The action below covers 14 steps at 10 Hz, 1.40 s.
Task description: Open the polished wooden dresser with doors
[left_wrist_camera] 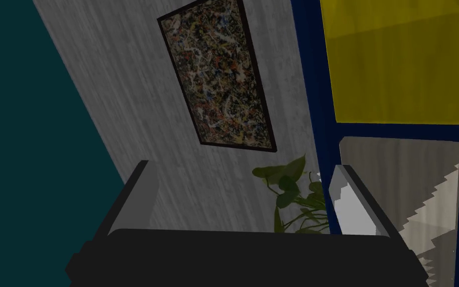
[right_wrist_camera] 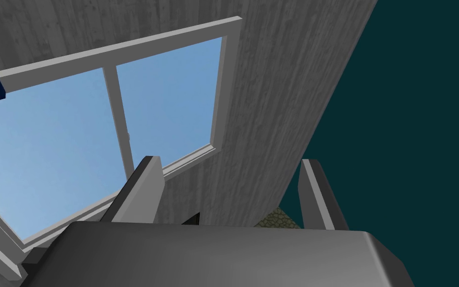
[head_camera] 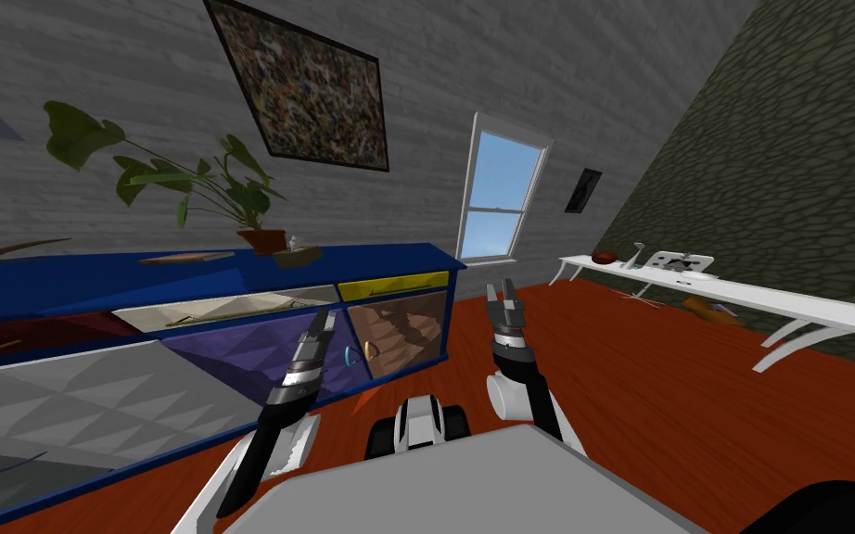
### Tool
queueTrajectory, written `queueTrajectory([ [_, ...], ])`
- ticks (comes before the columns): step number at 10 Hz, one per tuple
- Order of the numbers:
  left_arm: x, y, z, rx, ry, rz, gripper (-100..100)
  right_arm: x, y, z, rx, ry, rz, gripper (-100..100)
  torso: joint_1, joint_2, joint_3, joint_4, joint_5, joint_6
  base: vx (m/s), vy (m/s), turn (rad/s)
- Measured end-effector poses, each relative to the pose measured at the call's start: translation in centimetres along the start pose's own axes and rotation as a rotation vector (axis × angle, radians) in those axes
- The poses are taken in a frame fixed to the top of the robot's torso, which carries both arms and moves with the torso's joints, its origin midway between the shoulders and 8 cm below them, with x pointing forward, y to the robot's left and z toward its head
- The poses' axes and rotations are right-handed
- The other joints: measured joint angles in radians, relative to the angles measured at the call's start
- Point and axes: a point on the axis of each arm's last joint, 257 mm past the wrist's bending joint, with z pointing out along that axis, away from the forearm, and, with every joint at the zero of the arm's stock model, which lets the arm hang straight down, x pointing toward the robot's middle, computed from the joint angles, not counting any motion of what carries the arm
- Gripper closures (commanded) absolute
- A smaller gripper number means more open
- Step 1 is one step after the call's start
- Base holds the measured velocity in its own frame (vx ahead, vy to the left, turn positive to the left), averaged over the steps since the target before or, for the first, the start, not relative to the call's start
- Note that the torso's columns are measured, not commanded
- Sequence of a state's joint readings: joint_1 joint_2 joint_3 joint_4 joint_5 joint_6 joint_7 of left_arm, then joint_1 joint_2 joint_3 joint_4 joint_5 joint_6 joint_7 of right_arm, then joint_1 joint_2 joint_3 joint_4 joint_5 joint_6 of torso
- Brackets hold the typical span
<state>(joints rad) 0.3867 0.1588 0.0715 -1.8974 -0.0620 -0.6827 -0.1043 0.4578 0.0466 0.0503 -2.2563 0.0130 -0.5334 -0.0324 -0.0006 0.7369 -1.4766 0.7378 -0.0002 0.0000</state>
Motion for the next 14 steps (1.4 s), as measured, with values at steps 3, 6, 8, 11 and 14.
queueTrajectory([
  [3, 0.1, 2.1, -0.8, -0.040, -0.005, 0.004, -100, 0.0, 0.0, 0.0, 0.000, 0.000, 0.000, 0, 0.001, 0.001, 0.000, 0.000, 0.000, 0.000, 0.129, -0.120, 0.016],
  [6, 0.5, 3.8, -1.8, -0.077, -0.035, -0.012, -100, 0.0, 0.0, 0.0, 0.000, 0.000, 0.000, 0, 0.000, 0.003, 0.002, 0.001, 0.000, 0.000, 0.088, -0.121, 0.016],
  [8, 0.8, 4.8, -2.2, -0.099, -0.063, -0.031, -100, 0.0, 0.0, 0.0, 0.000, 0.000, 0.000, 0, 0.003, 0.001, 0.000, 0.000, 0.001, 0.000, 0.068, -0.066, 0.008],
  [11, 1.4, 5.5, -2.7, -0.126, -0.119, -0.073, -100, 0.0, 0.0, 0.0, 0.000, 0.000, 0.000, 0, 0.001, 0.002, 0.001, 0.001, 0.000, 0.000, 0.033, -0.035, 0.005],
  [14, 1.4, 5.3, -2.4, -0.129, -0.136, -0.084, -100, 0.0, 0.0, 0.0, 0.000, 0.000, 0.000, 0, 0.002, 0.001, 0.000, 0.000, 0.000, 0.000, 0.024, 0.000, -0.007],
])
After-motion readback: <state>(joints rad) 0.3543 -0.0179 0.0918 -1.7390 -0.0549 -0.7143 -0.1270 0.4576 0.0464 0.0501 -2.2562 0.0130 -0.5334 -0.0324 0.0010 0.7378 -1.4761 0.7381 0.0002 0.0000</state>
